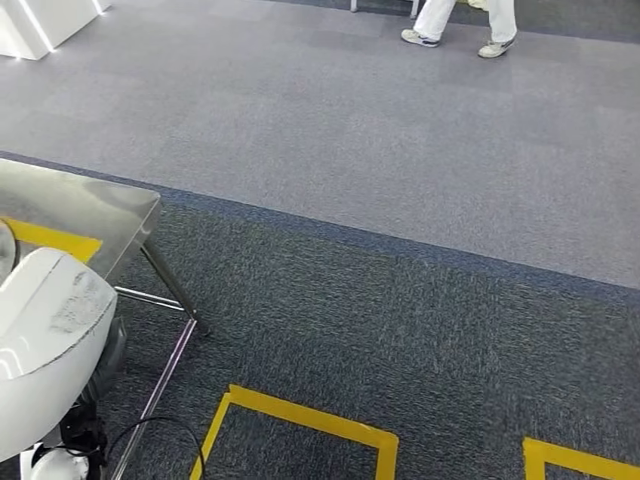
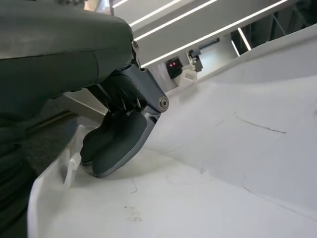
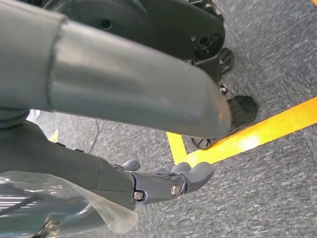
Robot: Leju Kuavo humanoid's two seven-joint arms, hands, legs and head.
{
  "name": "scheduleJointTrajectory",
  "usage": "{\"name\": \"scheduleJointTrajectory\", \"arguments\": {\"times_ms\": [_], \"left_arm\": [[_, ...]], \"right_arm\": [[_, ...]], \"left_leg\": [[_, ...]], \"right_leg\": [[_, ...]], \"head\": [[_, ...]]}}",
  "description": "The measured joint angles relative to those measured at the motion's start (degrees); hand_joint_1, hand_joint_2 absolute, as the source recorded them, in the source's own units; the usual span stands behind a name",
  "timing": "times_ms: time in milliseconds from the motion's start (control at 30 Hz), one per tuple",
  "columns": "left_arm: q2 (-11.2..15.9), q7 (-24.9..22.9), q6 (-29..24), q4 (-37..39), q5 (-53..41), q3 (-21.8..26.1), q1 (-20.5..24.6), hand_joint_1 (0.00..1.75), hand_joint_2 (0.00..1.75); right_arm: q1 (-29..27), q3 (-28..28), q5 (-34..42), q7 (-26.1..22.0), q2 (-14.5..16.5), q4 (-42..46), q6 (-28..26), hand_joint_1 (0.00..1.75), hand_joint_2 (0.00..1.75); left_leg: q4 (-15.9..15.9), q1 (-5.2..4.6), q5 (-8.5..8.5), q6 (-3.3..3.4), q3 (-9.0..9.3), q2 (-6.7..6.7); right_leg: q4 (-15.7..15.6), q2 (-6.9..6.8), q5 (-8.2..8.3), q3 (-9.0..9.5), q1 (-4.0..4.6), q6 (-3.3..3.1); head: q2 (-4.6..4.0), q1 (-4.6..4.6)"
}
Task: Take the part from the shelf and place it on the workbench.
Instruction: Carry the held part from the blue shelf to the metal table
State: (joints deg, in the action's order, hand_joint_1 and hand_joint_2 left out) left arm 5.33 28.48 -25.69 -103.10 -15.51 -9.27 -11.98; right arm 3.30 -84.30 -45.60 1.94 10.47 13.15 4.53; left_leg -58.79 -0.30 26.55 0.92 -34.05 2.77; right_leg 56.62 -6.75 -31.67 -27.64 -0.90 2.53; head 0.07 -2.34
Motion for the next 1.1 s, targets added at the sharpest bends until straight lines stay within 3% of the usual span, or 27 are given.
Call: {"name": "scheduleJointTrajectory", "arguments": {"times_ms": [67, 133, 167, 200, 233, 300, 367, 433, 500, 533, 567, 633, 700, 733, 767, 867, 933, 1000, 1033, 1100], "left_arm": [[0.0, 0.0, 0.0, 0.0, 0.0, 0.0, 0.1, 1.75, 1.75], [0.0, 0.0, 0.0, 0.0, 0.0, 0.0, 0.2, 1.75, 1.75], [0.0, 0.0, 0.0, 0.0, 0.0, 0.0, 0.2, 1.75, 1.75], [0.0, 0.0, 0.0, 0.0, 0.0, 0.0, 0.2, 1.75, 1.75], [0.0, 0.0, 0.0, 0.0, 0.0, 0.0, 0.2, 1.75, 1.75], [0.0, 0.0, 0.0, 0.0, 0.0, 0.0, 0.2, 1.75, 1.75], [0.0, 0.0, 0.0, 0.0, 0.0, 0.0, 0.2, 1.75, 1.75], [-0.1, 0.0, 0.0, 0.0, 0.0, 0.0, 0.2, 1.75, 1.75], [-0.1, 0.0, 0.0, 0.0, 0.0, 0.0, 0.1, 1.75, 1.75], [-0.1, 0.0, 0.0, 0.0, 0.0, 0.0, 0.0, 1.75, 1.75], [-0.1, 0.0, 0.0, 0.0, 0.0, 0.0, 0.1, 1.75, 1.75], [0.0, 0.0, 0.0, 0.0, 0.0, 0.0, 0.3, 1.75, 1.75], [0.0, 0.0, 0.0, 0.0, 0.0, 0.0, 0.2, 1.75, 1.75], [0.0, 0.0, 0.0, 0.0, 0.0, 0.0, 0.1, 1.75, 1.75], [0.0, 0.0, 0.0, 0.0, 0.0, 0.0, 0.1, 1.75, 1.75], [0.0, 0.0, 0.0, 0.0, 0.0, 0.0, 0.2, 1.75, 1.75], [0.0, 0.0, 0.0, 0.0, 0.0, 0.0, 0.2, 1.75, 1.75], [0.0, 0.0, 0.0, 0.0, 0.0, 0.0, 0.1, 1.75, 1.75], [0.0, 0.0, 0.0, 0.0, 0.0, 0.0, 0.0, 1.75, 1.75], [0.0, 0.0, 0.0, 0.0, 0.0, 0.0, 0.1, 1.75, 1.75]], "right_arm": [[0.2, 0.0, 0.0, 0.0, 0.0, 0.0, 0.0, 0.00, 0.00], [0.2, 0.0, 0.0, 0.0, 0.0, 0.0, 0.0, 0.00, 0.00], [0.1, 0.0, 0.0, 0.0, 0.0, 0.0, 0.0, 0.00, 0.00], [0.0, 0.0, 0.0, 0.0, 0.0, 0.0, 0.0, 0.00, 0.00], [-0.2, 0.0, 0.0, 0.0, 0.0, 0.0, 0.0, 0.00, 0.00], [-0.3, 0.0, 0.0, 0.0, 0.0, 0.0, 0.0, 0.00, 0.00], [-0.3, 0.0, 0.0, 0.0, -0.2, 0.0, 0.0, 0.00, 0.00], [-0.3, 0.1, 0.0, 0.0, -0.3, 0.0, 0.0, 0.00, 0.00], [-0.3, 0.1, 0.0, 0.0, -0.3, 0.0, 0.0, 0.00, 0.00], [-0.2, 0.1, 0.0, 0.0, -0.2, 0.0, 0.0, 0.00, 0.00], [-0.2, 0.1, 0.0, 0.0, -0.2, 0.0, 0.0, 0.00, 0.00], [-0.3, 0.1, 0.0, 0.0, -0.2, 0.0, 0.0, 0.00, 0.00], [-0.3, 0.1, 0.0, 0.0, -0.2, 0.0, 0.0, 0.00, 0.00], [-0.3, 0.1, 0.0, 0.0, -0.2, 0.0, 0.0, 0.00, 0.00], [-0.3, 0.1, 0.0, 0.0, -0.1, 0.0, 0.0, 0.00, 0.00], [-0.3, 0.1, 0.0, 0.0, -0.1, 0.0, 0.0, 0.00, 0.00], [-0.2, 0.1, 0.0, 0.0, -0.1, 0.0, 0.0, 0.00, 0.00], [-0.1, 0.1, 0.0, 0.0, -0.1, 0.0, 0.0, 0.00, 0.00], [0.1, 0.1, 0.0, 0.0, -0.1, 0.0, 0.0, 0.00, 0.00], [0.2, 0.1, 0.0, 0.0, -0.1, 0.0, 0.0, 0.00, 0.00]], "left_leg": [[0.3, 0.11, -0.14, 0.85, 0.13, -1.25], [0.4, 0.09, -0.12, 1.48, 0.22, -2.47], [0.4, -0.03, -0.06, 1.70, 0.23, -3.18], [0.4, -0.19, 0.01, 1.82, 0.32, -3.97], [0.3, -0.34, 0.09, 1.91, 0.46, -4.82], [0.3, -0.46, 0.26, 1.97, 0.89, -6.54], [0.2, -0.45, 0.46, 1.81, 1.01, -8.04], [0.2, -0.21, 0.41, 1.33, 0.66, -9.41], [0.3, 0.02, 0.32, 0.72, 0.44, -10.55], [-0.1, -0.06, 0.66, 0.42, 0.32, -9.91], [-1.3, -0.17, 1.51, 0.12, -0.17, -8.53], [-7.1, -0.17, 4.63, -0.49, -2.89, -4.98], [-13.9, 0.37, 7.07, -1.11, -6.34, -3.70], [-15.1, 0.67, 6.85, -1.42, -7.01, -3.49], [-14.0, 0.95, 5.53, -1.70, -6.53, -3.26], [-2.9, 1.04, 0.28, -2.01, -0.97, -0.23], [0.3, 0.60, -0.05, -1.35, 0.52, 1.10], [0.4, 0.40, 0.02, -0.36, 0.37, 0.06], [0.5, 0.42, 0.00, 0.05, 0.41, -0.54], [0.8, 0.57, -0.11, 0.87, 0.57, -1.62]], "right_leg": [[2.5, 2.19, -1.86, -1.05, -0.23, 0.40], [9.8, 5.47, -5.34, -4.97, -0.19, 0.30], [14.0, 6.21, -6.71, -7.37, -0.14, 0.16], [16.7, 6.51, -7.05, -9.27, -0.05, -0.03], [17.4, 6.70, -6.14, -10.25, 0.09, -0.31], [12.1, 7.65, -1.34, -9.13, 0.55, -1.12], [4.6, 10.66, 2.70, -6.38, 0.75, -1.86], [1.5, 12.36, 3.48, -4.94, 0.78, -2.04], [0.8, 11.14, 3.52, -4.35, 0.74, -2.12], [0.3, 10.39, 3.63, -3.97, 0.64, -2.30], [-0.2, 9.56, 3.72, -3.55, 0.52, -2.51], [-0.8, 7.82, 3.66, -2.91, 0.46, -2.82], [-0.8, 6.05, 3.32, -2.63, 0.44, -2.88], [-0.7, 5.23, 3.12, -2.45, 0.38, -2.77], [-0.7, 4.47, 2.90, -2.21, 0.30, -2.61], [-0.5, 2.56, 2.00, -1.23, 0.22, -1.67], [-0.5, 1.50, 1.53, -0.87, 0.44, -0.98], [-0.6, 0.56, 1.20, -0.54, 0.40, -0.30], [-0.3, 1.09, 0.76, -0.55, 0.25, 0.05], [3.3, 3.79, -1.55, -2.24, 0.01, 0.46]], "head": [[0.00, 0.28], [0.00, 0.73], [0.00, 0.84], [0.00, 0.86], [0.00, 0.85], [0.00, 0.86], [0.00, 0.86], [0.00, 0.85], [0.00, 0.86], [0.00, 0.82], [0.00, 0.68], [0.00, 0.43], [0.00, 0.35], [0.00, 0.33], [0.00, 0.34], [0.00, 0.26], [0.00, 0.28], [0.00, 0.40], [0.00, 0.50], [0.00, 0.73]]}}
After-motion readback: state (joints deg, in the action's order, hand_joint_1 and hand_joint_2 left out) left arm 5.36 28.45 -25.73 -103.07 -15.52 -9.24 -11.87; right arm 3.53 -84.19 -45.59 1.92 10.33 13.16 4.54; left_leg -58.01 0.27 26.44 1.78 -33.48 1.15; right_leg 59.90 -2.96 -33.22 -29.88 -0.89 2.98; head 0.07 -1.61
